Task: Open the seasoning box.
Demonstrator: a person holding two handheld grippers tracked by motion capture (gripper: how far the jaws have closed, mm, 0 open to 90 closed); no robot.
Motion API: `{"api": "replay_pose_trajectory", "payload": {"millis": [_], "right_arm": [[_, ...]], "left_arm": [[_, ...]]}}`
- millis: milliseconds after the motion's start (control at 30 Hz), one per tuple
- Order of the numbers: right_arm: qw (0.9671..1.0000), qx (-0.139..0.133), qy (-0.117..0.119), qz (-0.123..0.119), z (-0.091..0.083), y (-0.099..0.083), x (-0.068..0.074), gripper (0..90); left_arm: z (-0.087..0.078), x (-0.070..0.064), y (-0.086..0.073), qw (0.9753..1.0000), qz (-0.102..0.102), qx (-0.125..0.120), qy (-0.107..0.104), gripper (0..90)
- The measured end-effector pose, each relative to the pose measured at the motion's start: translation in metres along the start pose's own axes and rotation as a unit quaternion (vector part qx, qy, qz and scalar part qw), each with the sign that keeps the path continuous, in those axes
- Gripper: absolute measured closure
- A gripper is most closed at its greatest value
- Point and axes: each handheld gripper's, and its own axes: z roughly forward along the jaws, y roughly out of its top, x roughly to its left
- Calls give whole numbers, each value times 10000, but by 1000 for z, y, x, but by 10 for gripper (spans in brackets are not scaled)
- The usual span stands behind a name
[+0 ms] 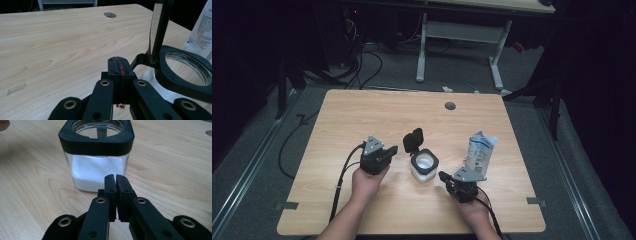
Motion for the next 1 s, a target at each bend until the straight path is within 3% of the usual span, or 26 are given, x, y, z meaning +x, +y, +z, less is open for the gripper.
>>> {"api": "replay_pose_trajectory", "payload": {"millis": [667, 767, 1000], "right_arm": [[9999, -9, 25, -99, 2, 2, 2, 900], [9999, -30, 52, -132, 5, 3, 5, 900], [9998, -30, 77, -192, 7, 5, 8, 899]], "left_arm": [[13, -6, 23, 9999, 46, -77, -83, 899], [14, -7, 24, 9998, -35, -136, -152, 899], [14, -10, 23, 9997, 10, -155, -176, 899]]}}
